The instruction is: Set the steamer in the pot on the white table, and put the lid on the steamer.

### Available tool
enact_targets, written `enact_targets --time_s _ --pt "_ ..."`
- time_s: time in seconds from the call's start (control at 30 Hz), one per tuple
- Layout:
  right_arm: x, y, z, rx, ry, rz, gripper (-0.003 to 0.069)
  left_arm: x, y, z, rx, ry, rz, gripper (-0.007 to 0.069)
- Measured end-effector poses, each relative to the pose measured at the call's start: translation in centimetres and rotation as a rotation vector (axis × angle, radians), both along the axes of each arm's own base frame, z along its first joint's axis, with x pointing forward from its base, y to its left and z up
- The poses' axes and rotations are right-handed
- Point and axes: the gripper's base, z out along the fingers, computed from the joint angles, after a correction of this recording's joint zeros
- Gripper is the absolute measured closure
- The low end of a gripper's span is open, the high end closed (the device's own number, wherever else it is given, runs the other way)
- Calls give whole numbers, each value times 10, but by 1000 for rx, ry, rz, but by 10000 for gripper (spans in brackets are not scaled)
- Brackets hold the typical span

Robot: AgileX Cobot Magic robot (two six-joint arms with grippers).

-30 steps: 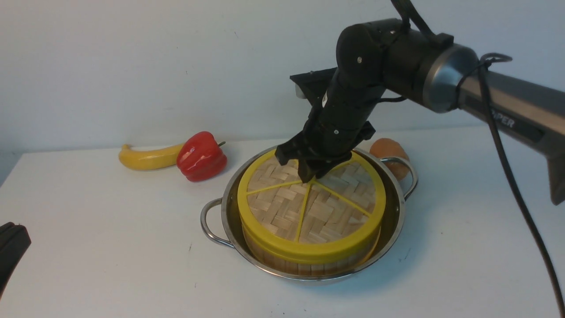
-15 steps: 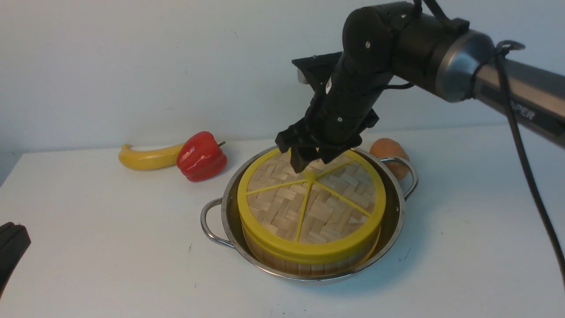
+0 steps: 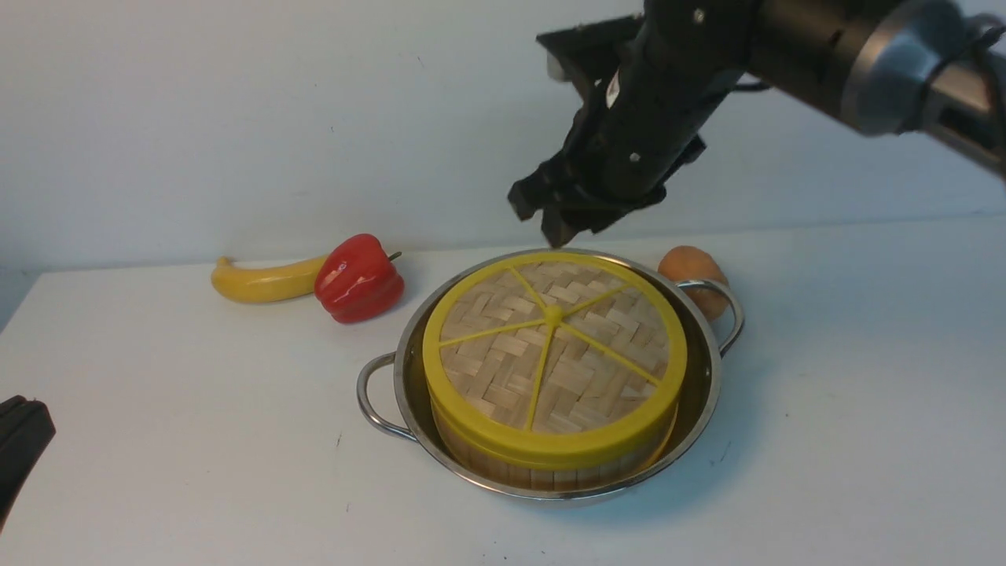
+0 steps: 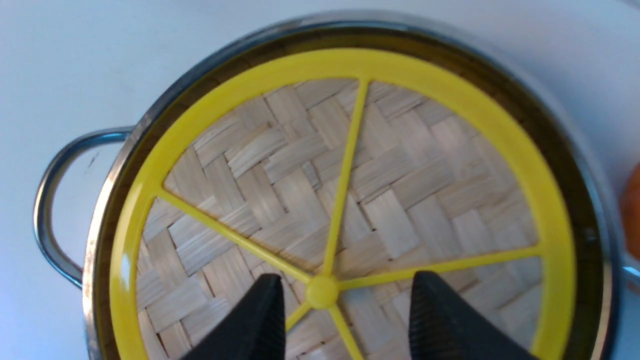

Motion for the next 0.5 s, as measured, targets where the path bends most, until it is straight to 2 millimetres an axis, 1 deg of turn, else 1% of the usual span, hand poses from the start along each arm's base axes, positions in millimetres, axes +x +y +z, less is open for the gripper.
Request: enact_targets --time_s 0.03,0.07,0.13,0.17,0.2,0.23,0.3,0.33,0.37,0.4,0.47,0.5 --pt "-4 -7 15 -18 -51 -4 430 0 0 0 0 0 0 624" --pt "-11 -15 36 -23 -108 -10 488 0 0 0 0 0 0 624" --pt "-25 -28 68 -24 -197 -20 589 0 0 0 0 0 0 624" --pt "-30 -32 78 -19 -223 -24 612 0 0 0 0 0 0 624" --pt "-39 -39 94 -8 -264 -29 639 0 0 0 0 0 0 624" --pt "-49 -47 111 7 -304 -34 658 0 0 0 0 0 0 624" --pt "-74 -63 144 49 -387 -38 663 0 0 0 0 0 0 624" --pt "-86 -71 158 67 -421 -40 663 0 0 0 0 0 0 624" --pt "-86 -71 158 67 -421 -40 663 0 0 0 0 0 0 624" --pt "-113 -88 178 95 -474 -39 663 0 0 0 0 0 0 624" --pt "-133 -101 187 106 -498 -42 663 0 0 0 0 0 0 624" --pt "-151 -112 190 110 -508 -43 663 0 0 0 0 0 0 624"
